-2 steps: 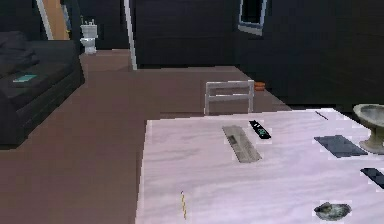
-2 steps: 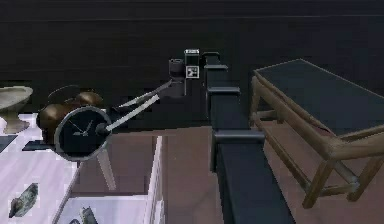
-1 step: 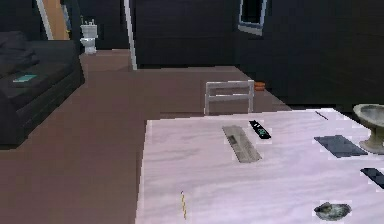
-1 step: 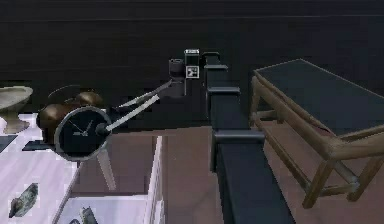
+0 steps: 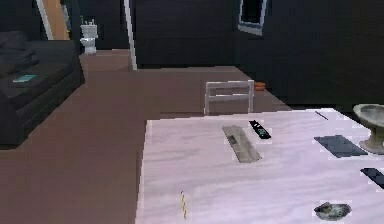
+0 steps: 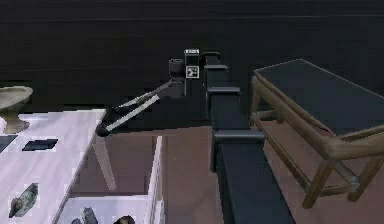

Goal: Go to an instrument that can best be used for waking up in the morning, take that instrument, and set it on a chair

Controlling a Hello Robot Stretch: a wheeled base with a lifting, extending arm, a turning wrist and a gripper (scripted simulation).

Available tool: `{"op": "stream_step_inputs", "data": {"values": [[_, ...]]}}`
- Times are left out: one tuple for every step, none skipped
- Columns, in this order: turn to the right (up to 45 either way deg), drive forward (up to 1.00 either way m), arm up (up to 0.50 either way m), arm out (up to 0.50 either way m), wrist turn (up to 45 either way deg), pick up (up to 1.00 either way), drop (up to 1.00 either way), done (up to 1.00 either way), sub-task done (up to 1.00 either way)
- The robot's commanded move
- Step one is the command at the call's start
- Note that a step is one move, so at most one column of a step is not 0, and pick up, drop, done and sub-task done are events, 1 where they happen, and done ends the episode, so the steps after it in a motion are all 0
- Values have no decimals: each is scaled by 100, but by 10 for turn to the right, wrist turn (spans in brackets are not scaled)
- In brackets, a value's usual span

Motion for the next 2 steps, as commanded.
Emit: {"op": "stream_step_inputs", "data": {"values": [[0, 0, 0, -10, 0, 0, 0, 0, 0], [0, 0, 0, 0, 0, 0, 0, 100, 0]]}}
